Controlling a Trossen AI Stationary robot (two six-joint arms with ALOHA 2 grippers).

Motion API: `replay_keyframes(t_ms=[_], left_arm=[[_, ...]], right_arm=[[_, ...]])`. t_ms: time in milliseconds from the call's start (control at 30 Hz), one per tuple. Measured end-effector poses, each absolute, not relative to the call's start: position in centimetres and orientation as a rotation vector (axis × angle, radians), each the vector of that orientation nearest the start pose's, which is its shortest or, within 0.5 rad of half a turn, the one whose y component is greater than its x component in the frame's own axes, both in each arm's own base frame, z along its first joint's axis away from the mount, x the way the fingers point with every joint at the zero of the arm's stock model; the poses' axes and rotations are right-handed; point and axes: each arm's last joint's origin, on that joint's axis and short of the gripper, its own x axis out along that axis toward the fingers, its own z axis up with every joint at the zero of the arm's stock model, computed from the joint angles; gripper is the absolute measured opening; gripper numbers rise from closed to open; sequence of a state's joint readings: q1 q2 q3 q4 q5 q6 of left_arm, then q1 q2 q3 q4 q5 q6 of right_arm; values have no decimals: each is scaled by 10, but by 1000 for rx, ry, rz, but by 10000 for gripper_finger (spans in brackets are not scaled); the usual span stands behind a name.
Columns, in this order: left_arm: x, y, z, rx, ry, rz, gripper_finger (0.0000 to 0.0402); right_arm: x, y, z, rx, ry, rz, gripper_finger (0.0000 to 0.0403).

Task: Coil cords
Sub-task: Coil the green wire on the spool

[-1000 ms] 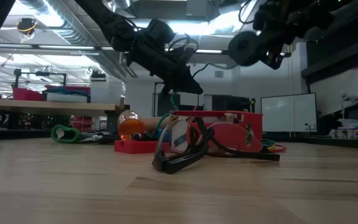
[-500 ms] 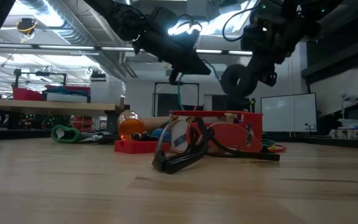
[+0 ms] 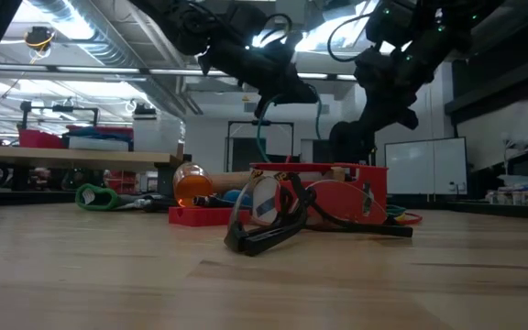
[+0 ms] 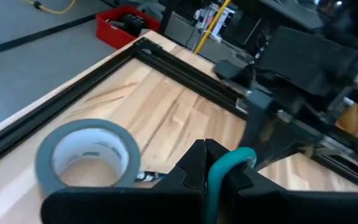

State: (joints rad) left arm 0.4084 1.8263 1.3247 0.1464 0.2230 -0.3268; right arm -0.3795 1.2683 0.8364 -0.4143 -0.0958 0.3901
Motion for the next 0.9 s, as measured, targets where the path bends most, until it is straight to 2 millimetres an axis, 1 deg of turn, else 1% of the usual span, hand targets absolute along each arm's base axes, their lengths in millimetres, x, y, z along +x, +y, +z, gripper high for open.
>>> replay_keyframes(t_ms=[100, 200, 367, 467, 733, 833, 900], left_arm=[[390, 160, 262, -418, 287, 237, 0], [389, 165, 265, -426, 255, 285, 0], [389, 168, 270, -456, 188, 302, 0], [391, 164, 272, -476, 165, 290, 0], [399, 145, 273, -472, 164, 241, 0], [401, 142, 275, -455, 143, 233, 0], [401, 143, 277, -434, 120, 254, 0]], right_arm=[[239, -91, 232, 572, 775, -415, 12], [242, -89, 228, 573, 790, -397, 12], [251, -85, 231, 552, 735, -361, 12], [254, -86, 234, 570, 682, -362, 12], [256, -90, 237, 584, 617, -478, 12], [256, -91, 237, 583, 606, -518, 12], [256, -91, 237, 585, 604, -522, 12]])
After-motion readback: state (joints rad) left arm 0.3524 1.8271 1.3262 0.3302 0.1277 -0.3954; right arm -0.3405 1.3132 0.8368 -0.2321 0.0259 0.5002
